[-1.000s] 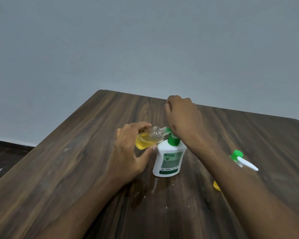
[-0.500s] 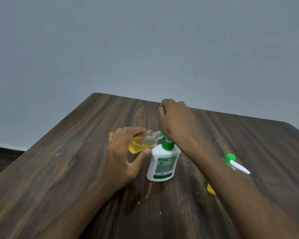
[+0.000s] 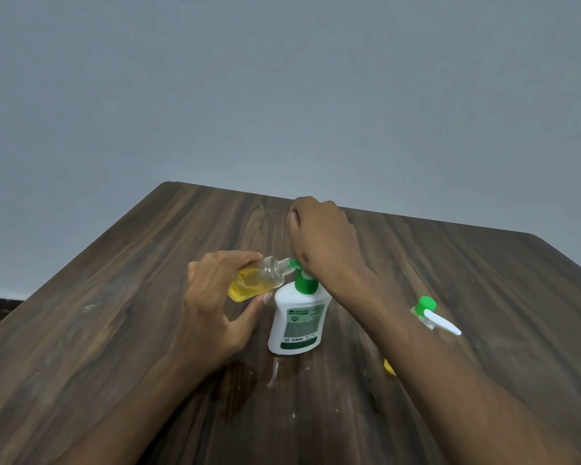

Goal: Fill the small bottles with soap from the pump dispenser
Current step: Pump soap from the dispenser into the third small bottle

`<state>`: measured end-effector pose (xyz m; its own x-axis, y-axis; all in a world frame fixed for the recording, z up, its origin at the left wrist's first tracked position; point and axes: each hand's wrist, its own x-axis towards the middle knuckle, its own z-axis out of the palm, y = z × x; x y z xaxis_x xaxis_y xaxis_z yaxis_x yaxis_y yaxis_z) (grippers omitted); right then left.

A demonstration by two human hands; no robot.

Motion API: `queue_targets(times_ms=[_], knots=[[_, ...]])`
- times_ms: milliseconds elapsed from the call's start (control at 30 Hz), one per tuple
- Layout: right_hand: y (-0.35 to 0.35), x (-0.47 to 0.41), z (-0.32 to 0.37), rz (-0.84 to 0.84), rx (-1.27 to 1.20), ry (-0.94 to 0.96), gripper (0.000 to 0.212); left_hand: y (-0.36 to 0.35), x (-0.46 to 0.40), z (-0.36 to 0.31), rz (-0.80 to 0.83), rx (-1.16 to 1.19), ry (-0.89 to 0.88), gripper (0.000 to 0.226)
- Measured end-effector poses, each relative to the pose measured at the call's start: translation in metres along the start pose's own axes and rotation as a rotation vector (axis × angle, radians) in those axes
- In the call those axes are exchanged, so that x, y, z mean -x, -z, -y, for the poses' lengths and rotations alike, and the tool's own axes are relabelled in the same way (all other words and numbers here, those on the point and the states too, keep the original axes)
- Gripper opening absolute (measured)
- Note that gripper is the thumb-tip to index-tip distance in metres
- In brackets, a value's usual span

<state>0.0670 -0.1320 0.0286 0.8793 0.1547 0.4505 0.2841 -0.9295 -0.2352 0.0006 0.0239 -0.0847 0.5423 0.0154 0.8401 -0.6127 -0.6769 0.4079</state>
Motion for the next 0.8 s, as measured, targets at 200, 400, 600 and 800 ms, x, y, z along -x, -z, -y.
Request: queue_targets(times_ms=[200,400,600,800], knots=[[-0.004,0.002,-0.003,0.027,-0.019,-0.011,0.017,-0.001,0.001,0.0,0.009,-0.012,-0.017,0.04],[-0.002,0.002,-0.001,0.034,-0.022,0.002,0.015,-0.001,0.001,0.002,0.036,0.006,-0.005,0.041],[0.004,0.002,0.0,0.054,-0.012,0.023,0.012,-0.001,0.002,0.002,0.042,0.009,0.009,0.042],[0.007,0.001,0.0,0.05,0.003,0.042,0.013,-0.002,0.001,0.0,0.03,0.005,0.003,0.041]])
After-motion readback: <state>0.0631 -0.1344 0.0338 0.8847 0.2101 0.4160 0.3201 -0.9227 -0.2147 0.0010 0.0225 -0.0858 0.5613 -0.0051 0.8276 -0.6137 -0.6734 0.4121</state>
